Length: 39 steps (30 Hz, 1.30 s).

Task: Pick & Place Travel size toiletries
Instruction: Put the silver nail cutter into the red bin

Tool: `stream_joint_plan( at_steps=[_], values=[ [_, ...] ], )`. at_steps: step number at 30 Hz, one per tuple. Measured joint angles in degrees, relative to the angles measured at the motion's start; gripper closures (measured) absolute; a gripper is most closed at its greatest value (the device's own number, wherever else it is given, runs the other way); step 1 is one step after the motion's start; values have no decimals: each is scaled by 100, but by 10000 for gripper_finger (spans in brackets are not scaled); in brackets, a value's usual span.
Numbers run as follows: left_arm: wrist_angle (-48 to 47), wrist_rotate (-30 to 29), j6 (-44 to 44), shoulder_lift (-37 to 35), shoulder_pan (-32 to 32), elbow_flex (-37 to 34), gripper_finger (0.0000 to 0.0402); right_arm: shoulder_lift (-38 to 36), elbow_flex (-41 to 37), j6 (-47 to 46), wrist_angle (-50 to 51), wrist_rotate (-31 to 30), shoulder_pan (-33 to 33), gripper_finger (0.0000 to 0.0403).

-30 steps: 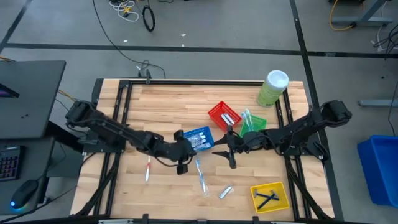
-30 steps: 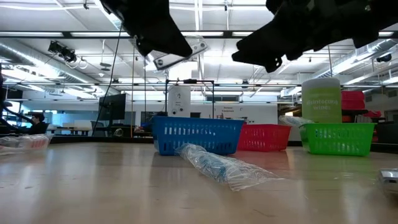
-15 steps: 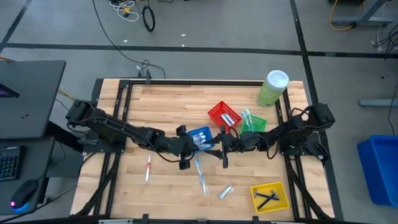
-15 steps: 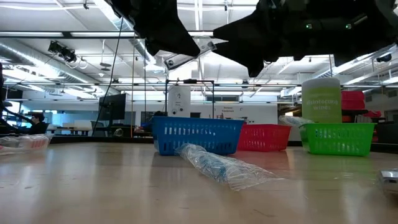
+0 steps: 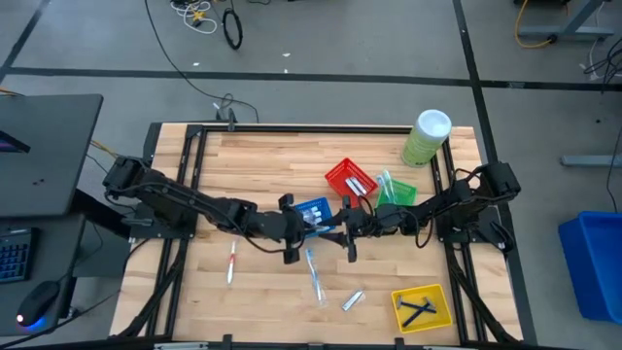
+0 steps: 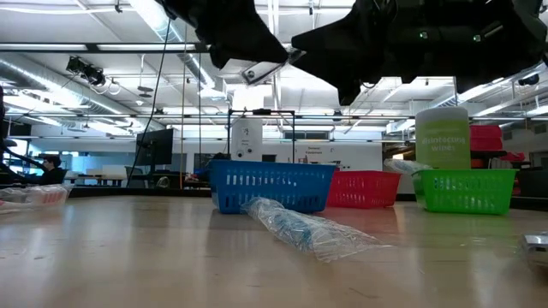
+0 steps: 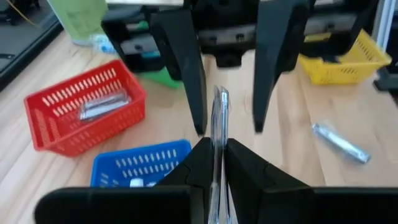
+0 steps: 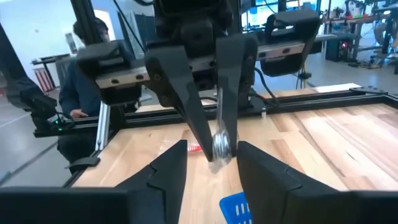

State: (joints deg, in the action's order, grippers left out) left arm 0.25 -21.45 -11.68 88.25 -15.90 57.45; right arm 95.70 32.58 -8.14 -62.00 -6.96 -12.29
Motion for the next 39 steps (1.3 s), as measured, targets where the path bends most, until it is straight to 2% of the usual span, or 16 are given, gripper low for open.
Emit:
stream_joint_plan(
  at_steps=[10,21,25,39],
  values=[
    [79,131,7,0,48,0,358,0,-2,63,-150,226,11,314],
    [87,182,71,0,54,0,356,0,-6,194,-124,182,9,369],
    [81,163,11,0,59,0,353,0,-7,192,-122,14,3,372],
    [50,-146,39,4,59,0,303,-2,-7,229,88,-220,2,375]
  ],
)
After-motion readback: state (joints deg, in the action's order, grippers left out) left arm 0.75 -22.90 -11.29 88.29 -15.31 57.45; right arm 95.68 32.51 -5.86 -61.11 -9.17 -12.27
